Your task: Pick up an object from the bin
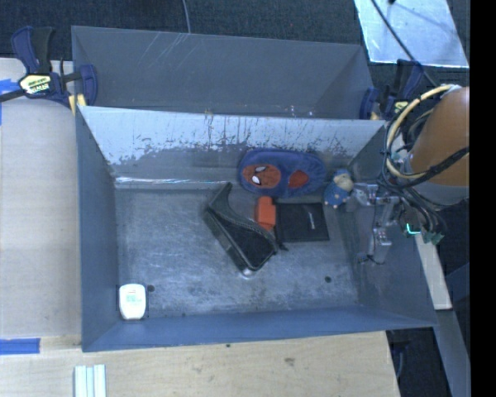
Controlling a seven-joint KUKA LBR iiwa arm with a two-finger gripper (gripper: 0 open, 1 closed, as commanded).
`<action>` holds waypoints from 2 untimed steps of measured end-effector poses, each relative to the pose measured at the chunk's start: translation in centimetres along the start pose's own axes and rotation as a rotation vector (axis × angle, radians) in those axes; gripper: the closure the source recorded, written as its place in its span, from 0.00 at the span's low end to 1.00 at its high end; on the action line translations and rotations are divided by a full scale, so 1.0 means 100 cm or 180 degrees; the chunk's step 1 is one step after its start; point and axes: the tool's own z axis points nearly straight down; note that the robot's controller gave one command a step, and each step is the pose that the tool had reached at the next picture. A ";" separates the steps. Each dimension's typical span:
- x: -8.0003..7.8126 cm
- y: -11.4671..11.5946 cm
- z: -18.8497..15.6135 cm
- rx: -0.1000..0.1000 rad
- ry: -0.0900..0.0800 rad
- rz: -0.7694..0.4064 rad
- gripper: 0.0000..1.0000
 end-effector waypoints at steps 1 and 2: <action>-0.019 0.056 0.048 -0.0009 -0.0010 0.0081 0.00; -0.041 0.074 0.059 0.0002 -0.0028 0.0124 0.00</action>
Offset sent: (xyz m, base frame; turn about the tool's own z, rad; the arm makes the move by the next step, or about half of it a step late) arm 0.0187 0.0522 -0.0451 0.0298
